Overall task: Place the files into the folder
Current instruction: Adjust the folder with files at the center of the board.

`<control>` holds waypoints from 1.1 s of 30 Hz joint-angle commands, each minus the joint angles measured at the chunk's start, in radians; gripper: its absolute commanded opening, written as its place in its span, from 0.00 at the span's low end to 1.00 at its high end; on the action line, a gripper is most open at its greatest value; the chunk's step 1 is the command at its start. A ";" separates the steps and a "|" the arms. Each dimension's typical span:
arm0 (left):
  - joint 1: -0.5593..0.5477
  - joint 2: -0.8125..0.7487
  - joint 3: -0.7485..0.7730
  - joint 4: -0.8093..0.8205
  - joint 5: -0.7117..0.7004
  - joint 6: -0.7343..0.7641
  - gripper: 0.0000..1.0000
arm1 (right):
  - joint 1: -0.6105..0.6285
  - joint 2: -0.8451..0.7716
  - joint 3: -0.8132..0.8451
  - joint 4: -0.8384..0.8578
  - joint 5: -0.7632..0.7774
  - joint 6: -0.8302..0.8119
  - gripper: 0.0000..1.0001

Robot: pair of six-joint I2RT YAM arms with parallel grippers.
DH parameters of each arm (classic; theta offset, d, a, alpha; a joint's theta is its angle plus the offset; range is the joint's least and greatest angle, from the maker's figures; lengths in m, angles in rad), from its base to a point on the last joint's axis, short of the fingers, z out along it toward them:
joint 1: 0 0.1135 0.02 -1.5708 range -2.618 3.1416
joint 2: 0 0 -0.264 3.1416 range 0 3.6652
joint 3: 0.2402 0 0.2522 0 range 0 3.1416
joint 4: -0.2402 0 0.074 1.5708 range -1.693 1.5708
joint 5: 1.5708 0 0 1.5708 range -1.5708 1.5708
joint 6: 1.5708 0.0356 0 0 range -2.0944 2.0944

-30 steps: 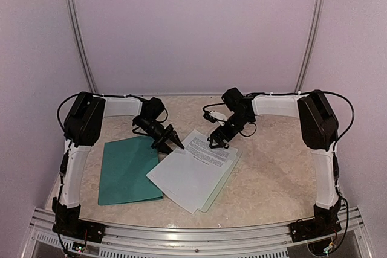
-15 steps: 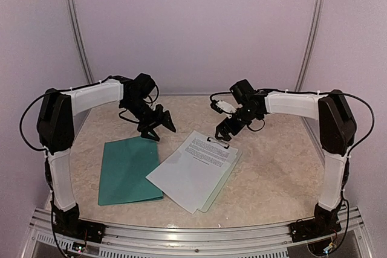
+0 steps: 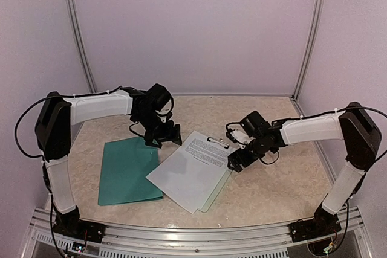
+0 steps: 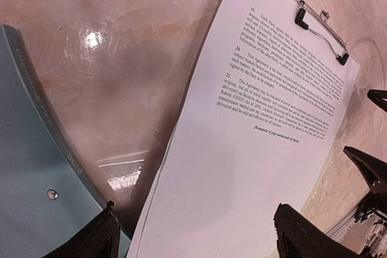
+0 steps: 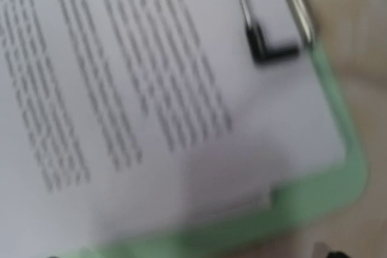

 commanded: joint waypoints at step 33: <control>-0.018 0.232 0.017 0.223 0.136 -0.205 0.86 | -0.070 0.199 0.046 0.346 -0.149 0.188 0.96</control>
